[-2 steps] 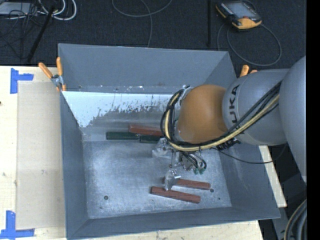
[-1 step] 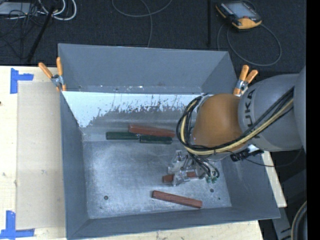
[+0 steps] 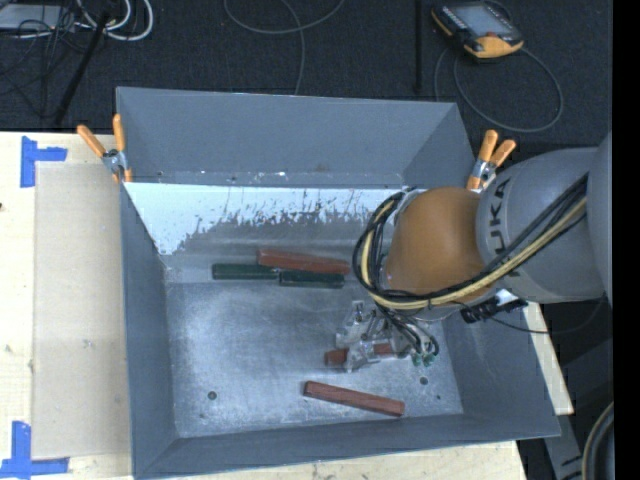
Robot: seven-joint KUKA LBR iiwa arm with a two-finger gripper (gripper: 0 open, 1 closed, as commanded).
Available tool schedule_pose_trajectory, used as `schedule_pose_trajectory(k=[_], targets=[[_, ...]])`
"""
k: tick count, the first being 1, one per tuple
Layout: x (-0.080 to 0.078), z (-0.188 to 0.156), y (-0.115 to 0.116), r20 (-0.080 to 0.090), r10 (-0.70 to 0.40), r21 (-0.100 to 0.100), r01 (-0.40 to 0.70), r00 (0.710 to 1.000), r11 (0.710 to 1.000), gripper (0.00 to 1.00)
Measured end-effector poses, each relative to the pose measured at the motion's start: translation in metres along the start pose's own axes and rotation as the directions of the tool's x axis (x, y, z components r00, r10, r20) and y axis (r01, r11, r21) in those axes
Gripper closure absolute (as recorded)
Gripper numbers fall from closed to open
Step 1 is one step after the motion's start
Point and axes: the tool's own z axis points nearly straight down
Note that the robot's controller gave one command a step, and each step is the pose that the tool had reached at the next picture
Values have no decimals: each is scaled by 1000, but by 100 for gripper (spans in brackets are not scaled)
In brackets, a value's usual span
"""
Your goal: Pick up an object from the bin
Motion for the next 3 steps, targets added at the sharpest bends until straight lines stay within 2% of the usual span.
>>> schedule_pose_trajectory(k=[1, 2, 3], targets=[[-1, -103, -12, 1, -2, 0, 2, 1000, 1000, 100], [-1, -103, -12, 1, 0, 0, 0, 1000, 1000, 100], [-23, -203, -9, 3, -8, 0, 8, 1000, 1000, 100]])
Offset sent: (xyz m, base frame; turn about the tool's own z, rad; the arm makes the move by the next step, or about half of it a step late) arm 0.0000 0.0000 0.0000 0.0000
